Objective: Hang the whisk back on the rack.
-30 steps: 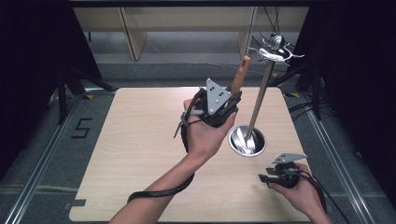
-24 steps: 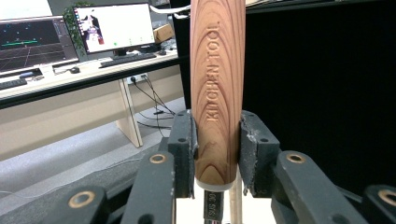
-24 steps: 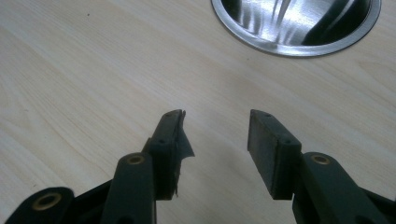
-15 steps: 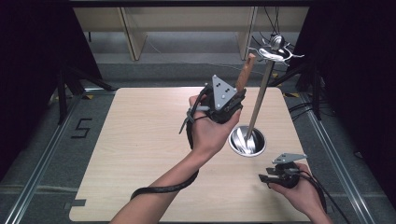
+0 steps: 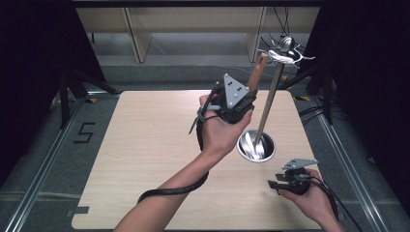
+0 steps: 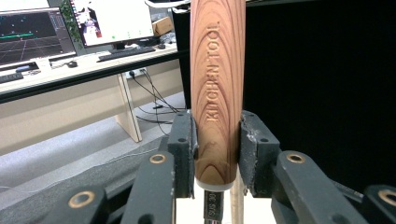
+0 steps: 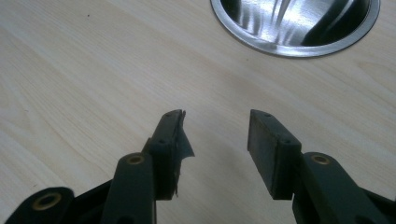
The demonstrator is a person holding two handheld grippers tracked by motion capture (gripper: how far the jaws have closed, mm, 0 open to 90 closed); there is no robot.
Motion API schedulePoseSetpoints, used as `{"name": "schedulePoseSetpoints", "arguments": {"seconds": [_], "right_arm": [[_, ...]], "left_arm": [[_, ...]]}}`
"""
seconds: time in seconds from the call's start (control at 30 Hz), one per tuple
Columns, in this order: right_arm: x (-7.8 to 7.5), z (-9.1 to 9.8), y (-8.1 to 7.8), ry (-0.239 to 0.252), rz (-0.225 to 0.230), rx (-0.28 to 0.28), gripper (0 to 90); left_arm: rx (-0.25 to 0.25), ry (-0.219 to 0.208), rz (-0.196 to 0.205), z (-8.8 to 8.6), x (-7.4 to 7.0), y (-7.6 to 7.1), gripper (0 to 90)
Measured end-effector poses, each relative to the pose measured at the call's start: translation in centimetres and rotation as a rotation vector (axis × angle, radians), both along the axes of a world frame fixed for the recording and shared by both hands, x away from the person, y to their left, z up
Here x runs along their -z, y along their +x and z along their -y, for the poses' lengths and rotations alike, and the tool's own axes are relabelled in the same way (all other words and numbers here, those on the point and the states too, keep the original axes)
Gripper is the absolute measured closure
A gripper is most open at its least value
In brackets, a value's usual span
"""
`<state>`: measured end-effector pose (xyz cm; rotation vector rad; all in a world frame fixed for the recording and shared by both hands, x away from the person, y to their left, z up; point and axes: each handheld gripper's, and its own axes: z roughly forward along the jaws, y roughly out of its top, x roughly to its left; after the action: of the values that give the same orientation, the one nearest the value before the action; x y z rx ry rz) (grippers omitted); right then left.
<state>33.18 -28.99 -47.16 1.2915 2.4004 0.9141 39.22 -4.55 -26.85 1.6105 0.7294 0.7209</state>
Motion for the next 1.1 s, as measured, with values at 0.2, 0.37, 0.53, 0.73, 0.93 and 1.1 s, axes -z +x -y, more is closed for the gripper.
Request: {"name": "schedulePoseSetpoints", "arguments": {"seconds": [0.2,0.37,0.53,0.73,0.93,1.1], "right_arm": [[-0.1,0.0,0.0,0.0,-0.007,-0.001,56.1],[0.0,-0.2,-0.2,0.011,-0.011,0.016,56.2],[-0.1,-0.1,-0.2,0.002,-0.022,0.01,56.2],[-0.2,0.0,-0.1,-0.003,-0.026,0.008,56.2],[-0.3,-0.2,-0.2,0.018,-0.041,0.026,56.2],[-0.3,-0.1,-0.2,0.008,-0.044,0.018,56.1]], "left_arm": [[0.001,0.009,0.002,0.3,-0.1,0.2,68.5],[0.001,0.01,-0.006,0.5,-0.1,0.4,68.5],[-0.004,0.008,-0.016,0.8,0.1,0.7,68.5],[-0.001,0.015,-0.021,0.9,0.1,0.8,68.5],[0.0,0.026,-0.02,1.1,0.0,0.9,68.5],[0.002,0.028,-0.031,1.3,0.1,1.1,68.5]]}}
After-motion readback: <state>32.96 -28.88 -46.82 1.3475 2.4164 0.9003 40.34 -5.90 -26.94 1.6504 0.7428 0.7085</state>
